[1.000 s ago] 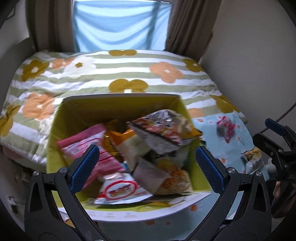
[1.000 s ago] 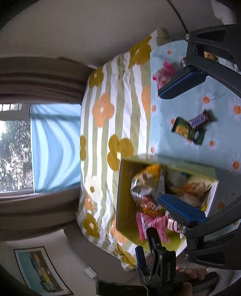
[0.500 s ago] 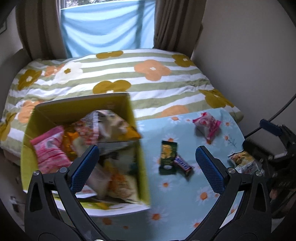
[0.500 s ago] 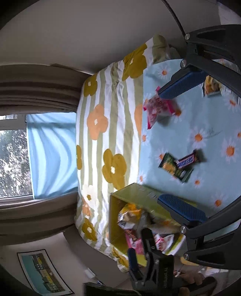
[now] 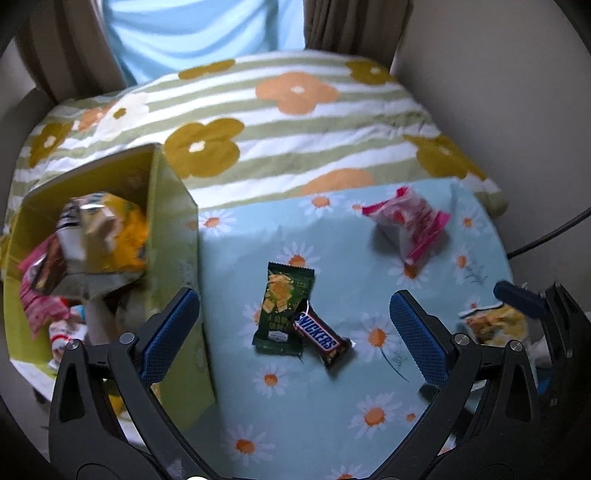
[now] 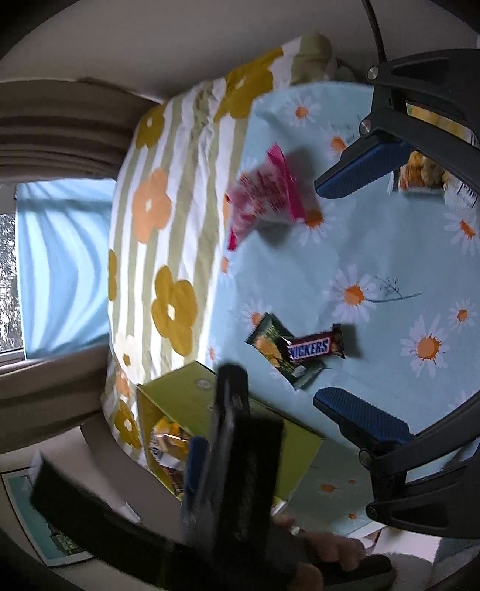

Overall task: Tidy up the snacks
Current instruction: 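Move both grippers back toward the green packet and Snickers bar, then grasp the Snickers bar with the right gripper while the left gripper grasps the green cracker packet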

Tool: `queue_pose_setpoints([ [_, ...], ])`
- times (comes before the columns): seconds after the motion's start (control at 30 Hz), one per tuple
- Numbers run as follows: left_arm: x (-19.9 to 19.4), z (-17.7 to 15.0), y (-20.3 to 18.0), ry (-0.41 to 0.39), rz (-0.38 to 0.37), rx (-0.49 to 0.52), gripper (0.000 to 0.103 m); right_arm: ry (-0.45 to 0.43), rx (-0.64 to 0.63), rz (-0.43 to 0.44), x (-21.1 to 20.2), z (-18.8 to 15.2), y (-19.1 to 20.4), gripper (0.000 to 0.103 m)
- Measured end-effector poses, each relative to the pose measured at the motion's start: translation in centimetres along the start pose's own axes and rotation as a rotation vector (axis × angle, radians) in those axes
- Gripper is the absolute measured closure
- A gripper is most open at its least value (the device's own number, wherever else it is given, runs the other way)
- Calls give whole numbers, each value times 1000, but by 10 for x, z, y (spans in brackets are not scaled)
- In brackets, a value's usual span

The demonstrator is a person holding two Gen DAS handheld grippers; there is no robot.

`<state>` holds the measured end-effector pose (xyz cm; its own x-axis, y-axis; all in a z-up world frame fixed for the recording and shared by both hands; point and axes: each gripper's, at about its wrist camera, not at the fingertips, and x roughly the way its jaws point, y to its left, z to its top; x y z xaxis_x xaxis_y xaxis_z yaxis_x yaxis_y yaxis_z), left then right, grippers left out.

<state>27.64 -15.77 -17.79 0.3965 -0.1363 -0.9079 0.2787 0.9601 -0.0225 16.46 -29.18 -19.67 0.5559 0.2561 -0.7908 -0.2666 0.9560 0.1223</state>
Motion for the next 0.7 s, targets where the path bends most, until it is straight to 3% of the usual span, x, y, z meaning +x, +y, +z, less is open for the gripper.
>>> queue_pose_setpoints([
  [0.23,68,0,1,167,25,12,16,40,-16,34,43,-21,8,1],
  [0.33,90,-1,4,219,35,15,18,48,-28,37,57,-28,13,1],
  [0.7,121,10,13,280,15,31,18,27,-127,82,109,-25,44,42],
])
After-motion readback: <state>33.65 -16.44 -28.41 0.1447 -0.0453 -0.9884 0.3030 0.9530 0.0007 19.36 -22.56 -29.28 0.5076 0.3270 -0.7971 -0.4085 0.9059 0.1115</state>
